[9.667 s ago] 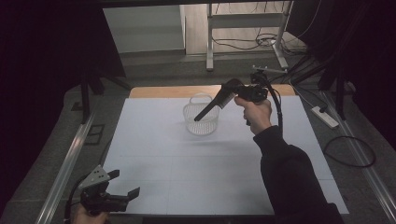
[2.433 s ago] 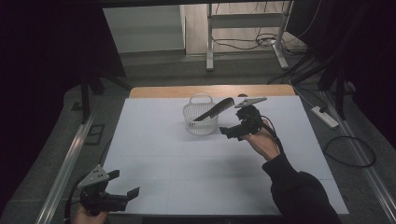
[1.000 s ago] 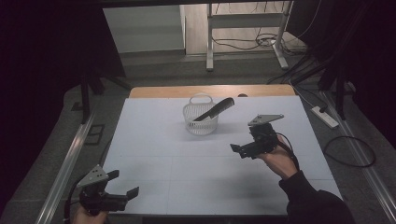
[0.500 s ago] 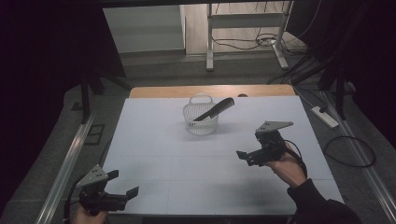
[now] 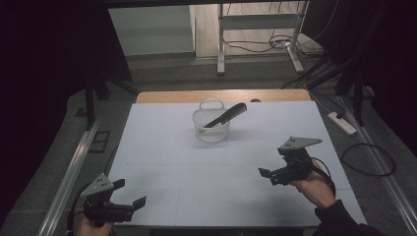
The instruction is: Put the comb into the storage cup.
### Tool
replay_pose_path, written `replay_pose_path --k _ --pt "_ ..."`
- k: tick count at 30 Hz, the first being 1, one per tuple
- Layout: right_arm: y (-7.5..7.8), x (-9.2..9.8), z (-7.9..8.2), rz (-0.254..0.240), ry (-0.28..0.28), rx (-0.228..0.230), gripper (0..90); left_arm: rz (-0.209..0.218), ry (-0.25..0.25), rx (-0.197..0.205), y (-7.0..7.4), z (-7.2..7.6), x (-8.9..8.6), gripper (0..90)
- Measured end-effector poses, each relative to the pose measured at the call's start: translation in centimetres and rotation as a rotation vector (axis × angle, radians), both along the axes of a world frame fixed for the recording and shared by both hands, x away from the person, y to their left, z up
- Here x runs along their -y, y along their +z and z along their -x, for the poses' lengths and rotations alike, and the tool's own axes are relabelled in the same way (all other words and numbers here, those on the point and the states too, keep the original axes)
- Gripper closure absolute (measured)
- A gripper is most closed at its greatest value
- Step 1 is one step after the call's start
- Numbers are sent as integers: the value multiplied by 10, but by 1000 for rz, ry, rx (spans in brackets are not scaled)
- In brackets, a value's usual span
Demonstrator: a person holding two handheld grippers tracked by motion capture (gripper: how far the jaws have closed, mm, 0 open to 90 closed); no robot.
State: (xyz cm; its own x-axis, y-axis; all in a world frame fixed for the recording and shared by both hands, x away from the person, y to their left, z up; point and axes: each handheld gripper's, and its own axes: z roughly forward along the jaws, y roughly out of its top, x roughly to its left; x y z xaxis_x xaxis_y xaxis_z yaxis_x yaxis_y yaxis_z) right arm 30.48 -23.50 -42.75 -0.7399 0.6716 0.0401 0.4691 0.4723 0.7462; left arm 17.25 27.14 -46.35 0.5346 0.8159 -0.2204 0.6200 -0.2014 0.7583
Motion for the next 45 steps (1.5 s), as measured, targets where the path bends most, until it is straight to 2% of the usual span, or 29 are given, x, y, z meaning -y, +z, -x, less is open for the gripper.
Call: replay_pose_path --k 17,30,45 --pt "-4 33 25 -7 -49 -14 0 1 3 1 0 0 0 0" --pt "-5 60 40 -11 -130 -18 0 -5 8 3 0 0 0 0" --pt "-9 80 59 4 -195 -18 0 -18 18 6 1 1 -1 0"
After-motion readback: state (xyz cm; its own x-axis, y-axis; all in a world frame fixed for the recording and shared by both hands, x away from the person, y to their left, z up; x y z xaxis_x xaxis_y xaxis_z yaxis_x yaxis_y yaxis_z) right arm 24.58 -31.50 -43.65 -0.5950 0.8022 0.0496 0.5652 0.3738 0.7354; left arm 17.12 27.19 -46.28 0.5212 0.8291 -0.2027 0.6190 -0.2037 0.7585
